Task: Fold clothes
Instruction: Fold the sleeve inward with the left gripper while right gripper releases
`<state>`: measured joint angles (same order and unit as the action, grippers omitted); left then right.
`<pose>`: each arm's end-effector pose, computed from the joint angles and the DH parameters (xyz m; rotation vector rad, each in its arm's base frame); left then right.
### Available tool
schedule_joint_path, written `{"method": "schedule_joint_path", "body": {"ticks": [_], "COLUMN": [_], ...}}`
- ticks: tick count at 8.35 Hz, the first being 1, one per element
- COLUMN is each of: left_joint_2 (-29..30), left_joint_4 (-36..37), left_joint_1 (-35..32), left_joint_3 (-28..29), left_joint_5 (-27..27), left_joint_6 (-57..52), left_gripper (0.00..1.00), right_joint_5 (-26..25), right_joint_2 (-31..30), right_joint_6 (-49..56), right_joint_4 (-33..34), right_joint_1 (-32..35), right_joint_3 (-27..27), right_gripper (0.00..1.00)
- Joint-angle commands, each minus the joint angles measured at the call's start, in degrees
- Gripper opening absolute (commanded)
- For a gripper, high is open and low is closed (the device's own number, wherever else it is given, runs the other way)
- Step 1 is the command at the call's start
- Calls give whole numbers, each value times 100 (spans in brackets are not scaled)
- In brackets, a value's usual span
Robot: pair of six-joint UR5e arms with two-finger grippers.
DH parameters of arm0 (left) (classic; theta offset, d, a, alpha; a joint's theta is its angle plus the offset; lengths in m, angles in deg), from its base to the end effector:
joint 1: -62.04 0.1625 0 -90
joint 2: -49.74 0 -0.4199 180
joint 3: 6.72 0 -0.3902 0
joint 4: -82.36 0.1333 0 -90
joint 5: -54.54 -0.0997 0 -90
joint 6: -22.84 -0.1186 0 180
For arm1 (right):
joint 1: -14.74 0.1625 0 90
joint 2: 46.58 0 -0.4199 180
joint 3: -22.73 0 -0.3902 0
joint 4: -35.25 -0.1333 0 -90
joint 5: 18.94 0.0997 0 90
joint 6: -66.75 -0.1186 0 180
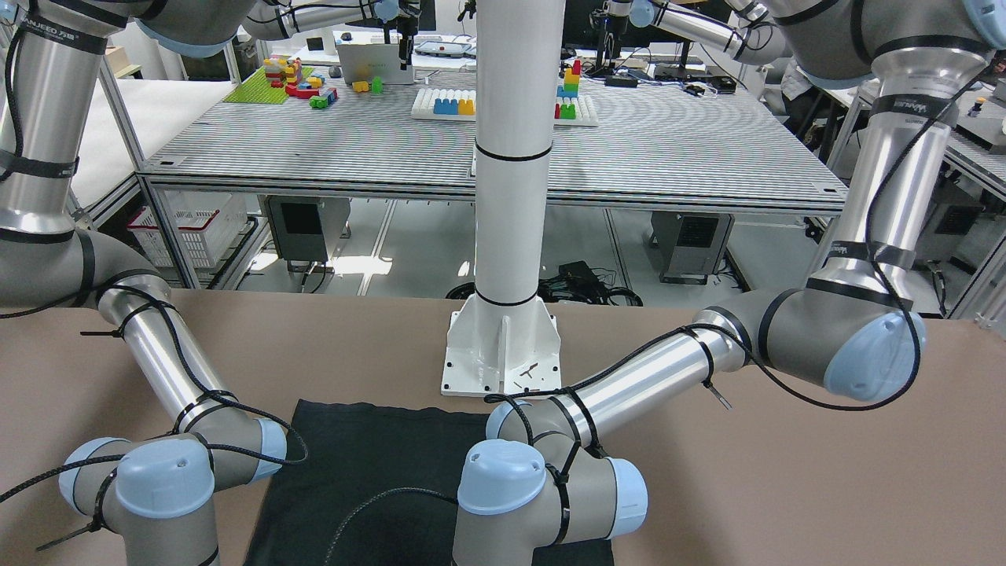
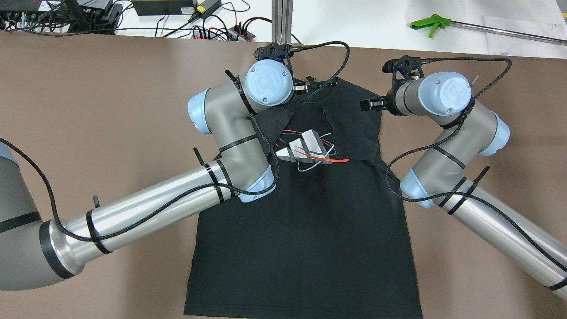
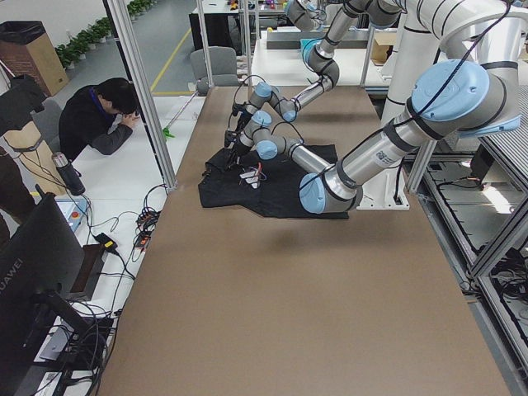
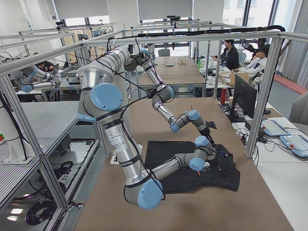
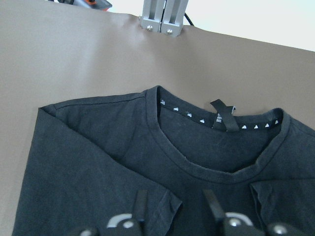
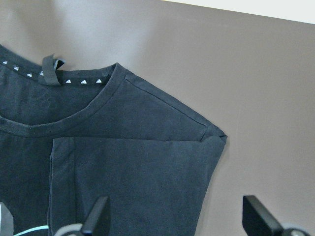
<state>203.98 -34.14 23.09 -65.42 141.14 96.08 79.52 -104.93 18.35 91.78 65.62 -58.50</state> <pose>0.5793 -0.6487 0.1072 0.5359 0.8978 -0.3824 -0.3724 -0.6416 0.3502 0.6153 -0.7769 0.0759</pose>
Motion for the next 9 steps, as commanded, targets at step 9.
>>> {"method": "schedule_joint_path", "body": {"ticks": [9], "left_joint_2": [-3294], "left_joint_4": [1169], "left_joint_1": [25], "left_joint_3": [-4866], "left_joint_5": [1236], "left_joint_6": [224], "left_gripper": [94], "right_joint_5": [2177], "right_joint_2": [-2379], "right_joint_6": [-240], "right_joint_4": [1238], "right_joint_1": [-8], "right_joint_3": [-2809], "right_gripper": [94]}}
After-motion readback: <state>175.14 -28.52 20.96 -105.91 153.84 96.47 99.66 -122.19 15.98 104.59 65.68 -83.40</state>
